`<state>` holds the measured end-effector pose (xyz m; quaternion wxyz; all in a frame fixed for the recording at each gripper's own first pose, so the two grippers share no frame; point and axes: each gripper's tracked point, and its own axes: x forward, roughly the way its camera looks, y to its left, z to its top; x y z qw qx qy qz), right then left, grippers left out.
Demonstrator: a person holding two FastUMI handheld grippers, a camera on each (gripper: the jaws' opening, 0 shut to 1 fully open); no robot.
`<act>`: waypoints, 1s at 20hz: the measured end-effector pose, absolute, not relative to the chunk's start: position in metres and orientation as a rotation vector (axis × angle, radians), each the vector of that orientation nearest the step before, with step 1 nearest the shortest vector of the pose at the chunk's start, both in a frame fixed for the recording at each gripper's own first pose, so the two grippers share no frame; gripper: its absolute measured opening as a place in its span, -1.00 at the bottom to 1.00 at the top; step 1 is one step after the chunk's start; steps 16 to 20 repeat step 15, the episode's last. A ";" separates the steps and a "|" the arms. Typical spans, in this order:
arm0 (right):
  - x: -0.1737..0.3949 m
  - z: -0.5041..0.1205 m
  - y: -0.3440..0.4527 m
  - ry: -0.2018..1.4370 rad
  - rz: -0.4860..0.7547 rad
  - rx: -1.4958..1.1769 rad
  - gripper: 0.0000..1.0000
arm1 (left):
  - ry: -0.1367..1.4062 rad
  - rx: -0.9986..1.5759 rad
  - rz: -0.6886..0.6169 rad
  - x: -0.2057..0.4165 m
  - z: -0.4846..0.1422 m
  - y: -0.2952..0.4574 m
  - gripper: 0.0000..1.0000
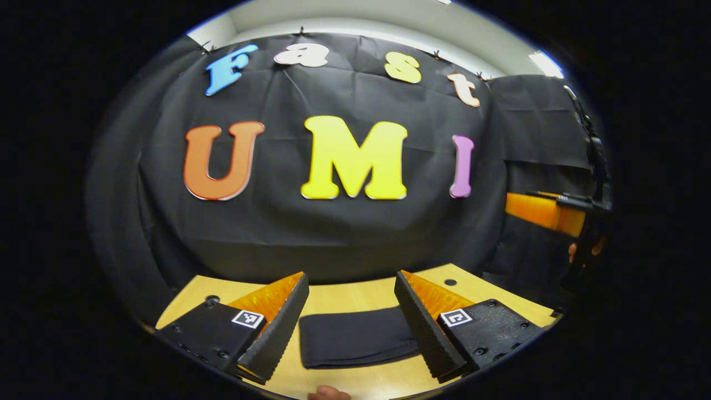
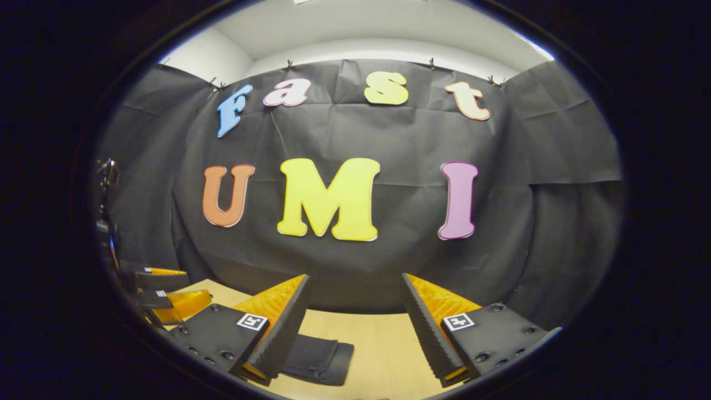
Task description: Grasp the waist and the cuffs of the jeans and fold them to make the two legs overlap; first hold the waist and fold one-third of the jeans toward the cuffs, then hold the cuffs and fold the remaining one-third in the same direction to finish folding.
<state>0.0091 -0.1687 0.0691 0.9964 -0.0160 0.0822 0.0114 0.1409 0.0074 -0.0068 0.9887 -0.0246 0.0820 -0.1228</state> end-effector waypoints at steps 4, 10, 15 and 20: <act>0.009 0.066 -0.130 0.152 0.090 -0.027 0.97 | 0.125 -0.045 -0.139 0.120 0.010 0.043 0.99; -0.004 0.043 -0.098 0.191 0.144 -0.010 0.97 | 0.112 -0.046 -0.075 0.099 0.017 0.048 0.99; -0.008 0.041 -0.099 0.200 0.146 0.000 0.97 | 0.121 -0.037 -0.083 0.095 0.014 0.044 1.00; -0.008 0.041 -0.099 0.200 0.146 0.000 0.97 | 0.121 -0.037 -0.083 0.095 0.014 0.044 1.00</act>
